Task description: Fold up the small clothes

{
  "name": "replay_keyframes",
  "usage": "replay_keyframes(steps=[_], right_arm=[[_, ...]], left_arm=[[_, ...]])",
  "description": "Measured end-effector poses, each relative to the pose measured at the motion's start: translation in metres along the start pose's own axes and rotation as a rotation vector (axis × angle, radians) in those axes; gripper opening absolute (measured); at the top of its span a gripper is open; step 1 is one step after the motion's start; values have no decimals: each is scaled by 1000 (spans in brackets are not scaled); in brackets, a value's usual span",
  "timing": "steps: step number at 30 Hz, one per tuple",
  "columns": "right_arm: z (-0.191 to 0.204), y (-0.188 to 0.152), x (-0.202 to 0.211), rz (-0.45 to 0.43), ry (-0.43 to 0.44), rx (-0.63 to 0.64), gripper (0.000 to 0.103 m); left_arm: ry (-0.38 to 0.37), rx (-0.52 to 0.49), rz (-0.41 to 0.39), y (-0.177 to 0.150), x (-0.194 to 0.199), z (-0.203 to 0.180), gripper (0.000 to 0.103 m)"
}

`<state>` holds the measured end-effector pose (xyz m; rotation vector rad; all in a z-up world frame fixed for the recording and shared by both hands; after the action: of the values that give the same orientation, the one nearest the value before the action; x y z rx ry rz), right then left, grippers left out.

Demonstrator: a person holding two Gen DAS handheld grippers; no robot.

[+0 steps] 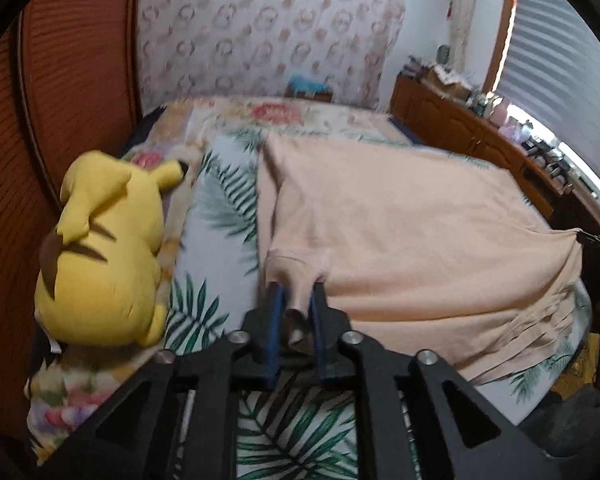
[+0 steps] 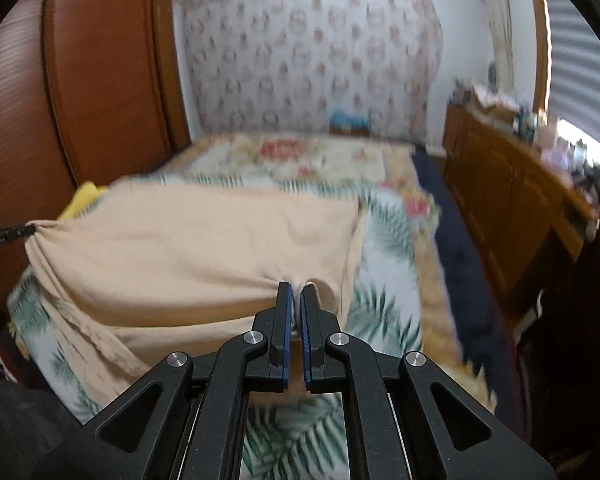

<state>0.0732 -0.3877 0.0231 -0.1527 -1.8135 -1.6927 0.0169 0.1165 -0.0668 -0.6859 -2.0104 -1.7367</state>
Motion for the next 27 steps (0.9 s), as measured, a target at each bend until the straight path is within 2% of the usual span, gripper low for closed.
replay_keyframes(steps=[2,4,12,15,16,17,27], right_arm=[[-5,-16,-10,44,-12,-14,2],[-8,-25,-17,71,-27,-28,3],[-7,-28,-10,58,-66,-14,15],[-7,-28,-7,50,-86,5,31],[-6,-28,-7,47,-95,15,45],[-5,-29,-7,42,-103,22,52],[18,-38,-41,48,-48,-5,55]], left_arm=[[-3,15,24,-6,-3,2,25],[4,11,38,-9,-5,1,27],[27,-13,26,-8,3,-6,36],[20,-7,29,-9,1,-6,38],[20,-6,31,-10,0,-7,38],[20,-5,32,-9,-1,-6,39],[31,-5,53,-16,-8,-8,40]])
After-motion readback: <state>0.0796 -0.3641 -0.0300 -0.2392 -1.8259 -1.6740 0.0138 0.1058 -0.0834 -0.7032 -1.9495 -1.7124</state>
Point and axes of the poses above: each gripper's, at about its wrist camera, not at the fingertips, and x roughly against the way its jaws point, z to its left, y to its top, the point moved 1 cm from there along -x, roughly the way its jaws point, and after that the axes turned 9 degrees about -z, right-handed, at the moved point
